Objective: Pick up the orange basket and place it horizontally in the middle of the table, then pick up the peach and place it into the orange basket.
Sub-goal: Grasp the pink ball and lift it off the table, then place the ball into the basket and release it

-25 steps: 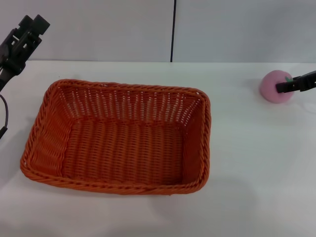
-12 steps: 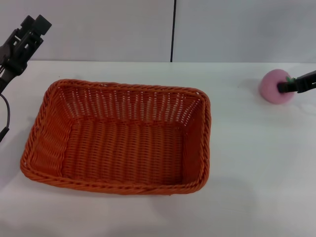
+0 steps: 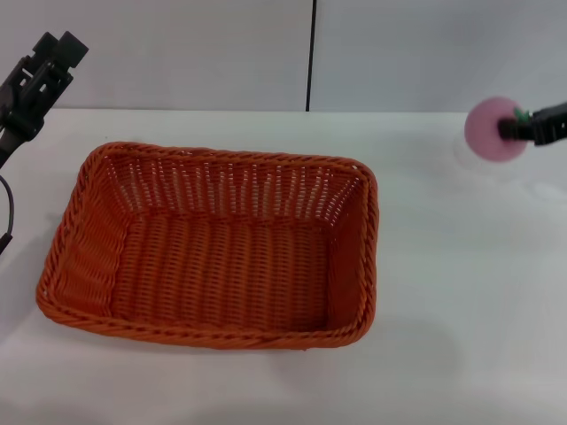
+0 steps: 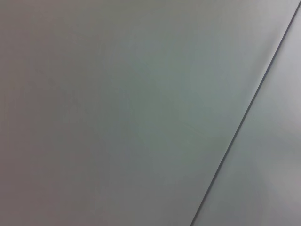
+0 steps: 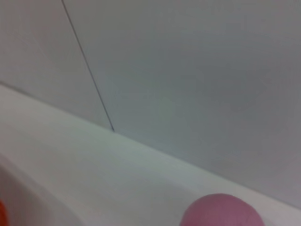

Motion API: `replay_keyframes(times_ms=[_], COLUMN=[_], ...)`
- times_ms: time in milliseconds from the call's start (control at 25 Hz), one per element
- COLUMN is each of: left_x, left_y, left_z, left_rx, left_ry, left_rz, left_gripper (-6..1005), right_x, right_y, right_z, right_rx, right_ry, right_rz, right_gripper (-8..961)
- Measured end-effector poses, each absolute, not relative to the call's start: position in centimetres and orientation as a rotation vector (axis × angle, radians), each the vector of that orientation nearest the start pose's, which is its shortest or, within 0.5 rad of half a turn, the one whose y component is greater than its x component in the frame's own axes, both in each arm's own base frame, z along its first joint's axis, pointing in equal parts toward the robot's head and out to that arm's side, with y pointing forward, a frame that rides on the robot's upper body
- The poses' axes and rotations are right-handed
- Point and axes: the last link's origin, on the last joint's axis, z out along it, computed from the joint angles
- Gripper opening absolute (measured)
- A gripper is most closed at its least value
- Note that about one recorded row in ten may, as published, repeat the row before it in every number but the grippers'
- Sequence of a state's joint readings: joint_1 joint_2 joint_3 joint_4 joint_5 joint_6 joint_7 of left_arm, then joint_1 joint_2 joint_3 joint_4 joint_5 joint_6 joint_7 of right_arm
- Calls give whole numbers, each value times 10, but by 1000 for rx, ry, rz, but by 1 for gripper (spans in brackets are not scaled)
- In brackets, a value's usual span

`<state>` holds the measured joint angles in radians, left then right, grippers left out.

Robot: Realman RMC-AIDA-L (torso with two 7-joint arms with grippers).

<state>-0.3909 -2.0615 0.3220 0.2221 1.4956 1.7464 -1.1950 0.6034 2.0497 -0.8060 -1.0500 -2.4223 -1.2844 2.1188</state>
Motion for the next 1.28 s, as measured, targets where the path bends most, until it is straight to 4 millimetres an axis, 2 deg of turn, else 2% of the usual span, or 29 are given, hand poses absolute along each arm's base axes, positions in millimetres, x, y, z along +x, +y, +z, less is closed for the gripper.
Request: replay_keyframes(times_ms=[200,400,520,600,760,920,1160,1280], left_x=[-298,-298,-297,-298,-299,-300,-300,-300], left_y=[285,286,285,285,283,280,279,279], left_z=[39,39,38,38,38,37,37,37], left_rx=[-1864,-1868,-1873,-1872,-1870,-1867,-1868,-1868], left_ry=[-805,-801,-801,-802,-808,-815,-812,-814], left_rz=[-1544,-1545,-1543,-1543,-1542,-1542,-1546,-1550], left_gripper=[688,688,688,688,688,688,689,689], right_x=[229,179,154,139,124,118,118,121], right_y=[395,383,375,373,374,372,369,368], right_z=[75,84,80,70,44,23,17,18], right_rx=[-2422,-2588,-2703,-2778,-2910,-3021,-3062,-3063], right_ry=[944,759,622,579,576,592,579,584], right_rz=[342,740,906,976,991,885,832,836], right_gripper=[161,123,98,92,80,90,106,293])
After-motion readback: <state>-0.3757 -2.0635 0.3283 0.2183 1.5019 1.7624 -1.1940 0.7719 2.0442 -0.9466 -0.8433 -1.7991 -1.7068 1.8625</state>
